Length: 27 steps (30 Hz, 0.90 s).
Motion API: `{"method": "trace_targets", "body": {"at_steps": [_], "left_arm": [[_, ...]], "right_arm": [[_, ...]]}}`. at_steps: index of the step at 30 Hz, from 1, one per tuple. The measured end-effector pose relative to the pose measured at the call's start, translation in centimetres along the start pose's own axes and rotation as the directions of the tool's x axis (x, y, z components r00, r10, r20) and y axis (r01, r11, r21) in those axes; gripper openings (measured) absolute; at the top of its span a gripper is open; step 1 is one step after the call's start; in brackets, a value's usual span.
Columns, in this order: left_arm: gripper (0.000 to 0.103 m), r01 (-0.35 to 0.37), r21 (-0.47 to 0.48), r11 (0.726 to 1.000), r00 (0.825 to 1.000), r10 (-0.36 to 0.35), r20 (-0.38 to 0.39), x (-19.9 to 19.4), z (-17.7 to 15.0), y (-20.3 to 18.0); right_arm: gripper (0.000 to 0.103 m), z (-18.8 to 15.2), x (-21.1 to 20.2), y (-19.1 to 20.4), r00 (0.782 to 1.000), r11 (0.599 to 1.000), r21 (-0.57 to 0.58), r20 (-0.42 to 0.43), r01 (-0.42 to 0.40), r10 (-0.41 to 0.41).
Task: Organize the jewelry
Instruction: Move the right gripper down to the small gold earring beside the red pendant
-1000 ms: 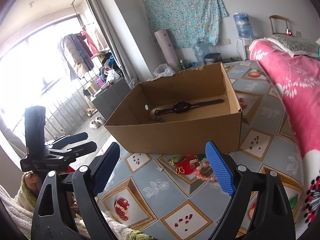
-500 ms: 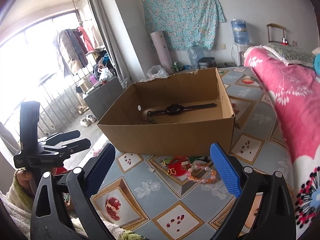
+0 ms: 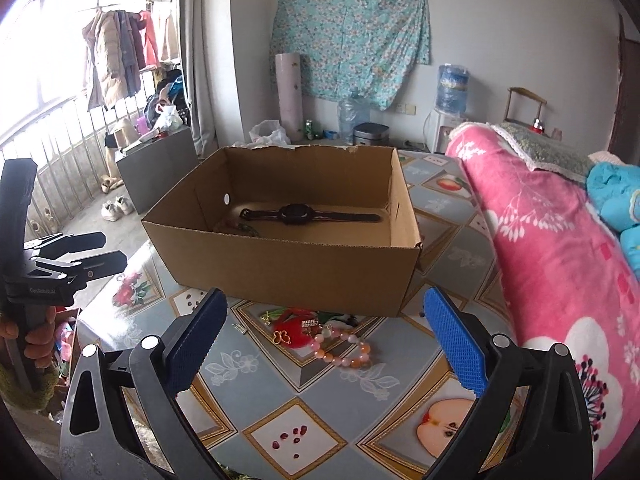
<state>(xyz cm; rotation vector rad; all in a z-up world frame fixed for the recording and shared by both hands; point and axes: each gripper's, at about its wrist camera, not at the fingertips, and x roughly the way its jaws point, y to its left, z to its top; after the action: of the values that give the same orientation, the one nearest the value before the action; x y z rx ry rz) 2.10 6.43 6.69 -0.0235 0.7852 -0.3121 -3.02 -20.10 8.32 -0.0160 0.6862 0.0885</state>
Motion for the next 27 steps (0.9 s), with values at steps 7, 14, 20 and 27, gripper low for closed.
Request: {"method": "trace_targets", "body": {"at_steps": [7, 14, 20, 27], "left_arm": [[0.097, 0.006, 0.057, 0.998, 1.0, -0.006, -0.011, 1.0, -1.4, -0.9], [0.097, 0.027, 0.101, 0.994, 0.999, -0.023, -0.04, 3.2, -3.3, -2.5], [0.09, 0.072, 0.151, 0.986, 0.997, -0.065, -0.052, 5.4, -3.6, -4.2], [0.074, 0.127, 0.241, 0.962, 0.99, -0.108, -0.089, 8.2, -3.7, -6.8]], "right_arm": [[0.095, -2.2, 0.7, -1.5, 0.999, 0.999, 0.017, -0.036, -0.031, 0.032], [0.095, -4.5, 3.1, -1.5, 0.986, 0.996, 0.056, -0.149, -0.068, 0.076], [0.094, -4.8, 4.8, -0.7, 0.972, 0.988, 0.08, -0.187, -0.129, 0.142], [0.08, -4.6, 6.5, 0.2, 0.964, 0.985, 0.079, -0.206, -0.155, 0.169]]}}
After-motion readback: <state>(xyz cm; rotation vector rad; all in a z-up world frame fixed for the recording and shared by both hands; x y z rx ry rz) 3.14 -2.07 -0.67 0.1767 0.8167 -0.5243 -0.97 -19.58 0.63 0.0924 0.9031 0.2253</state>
